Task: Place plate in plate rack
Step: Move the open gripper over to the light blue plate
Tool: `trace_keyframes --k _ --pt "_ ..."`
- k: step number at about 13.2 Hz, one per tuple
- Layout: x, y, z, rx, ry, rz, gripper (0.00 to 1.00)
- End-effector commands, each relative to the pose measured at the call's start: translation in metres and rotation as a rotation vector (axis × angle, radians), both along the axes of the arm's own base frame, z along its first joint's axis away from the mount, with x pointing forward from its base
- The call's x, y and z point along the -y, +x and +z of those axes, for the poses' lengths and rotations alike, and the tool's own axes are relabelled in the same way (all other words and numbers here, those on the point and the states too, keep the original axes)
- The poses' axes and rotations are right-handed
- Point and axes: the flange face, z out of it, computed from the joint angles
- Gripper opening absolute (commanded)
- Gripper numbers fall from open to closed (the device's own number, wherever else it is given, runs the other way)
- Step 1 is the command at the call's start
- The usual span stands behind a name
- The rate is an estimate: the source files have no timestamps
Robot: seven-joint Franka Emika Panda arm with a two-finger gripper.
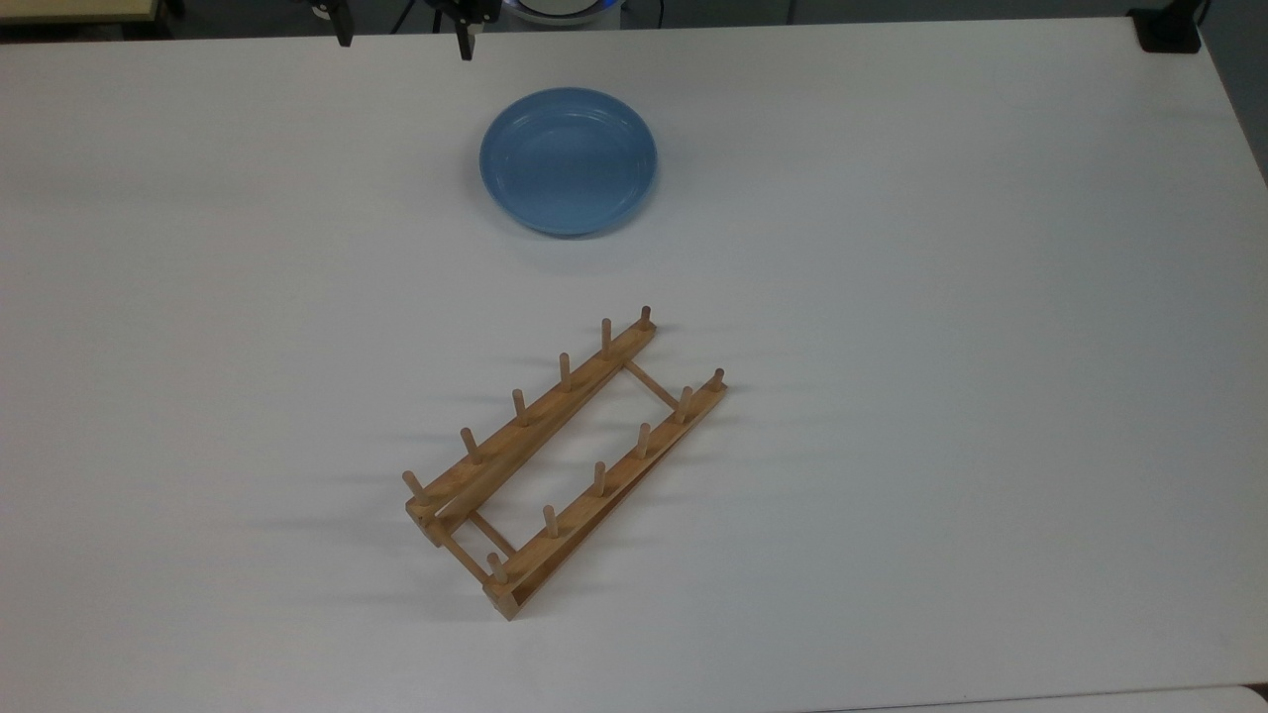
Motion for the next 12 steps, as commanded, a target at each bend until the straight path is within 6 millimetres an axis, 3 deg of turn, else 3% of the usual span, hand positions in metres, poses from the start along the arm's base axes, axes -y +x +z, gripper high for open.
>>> trace_keyframes --k 1,5,8,12 --pt "0.001 -0.009 0.002 -0.012 0.002 -0.004 1.0" --pt "0.001 -0.008 0.0 -0.016 0.002 0.016 1.0" --pt "0.002 -0.006 -0.012 -0.043 0.01 0.189 1.0" --pt "-0.002 -0.009 -0.074 -0.117 0.032 0.462 1.0"
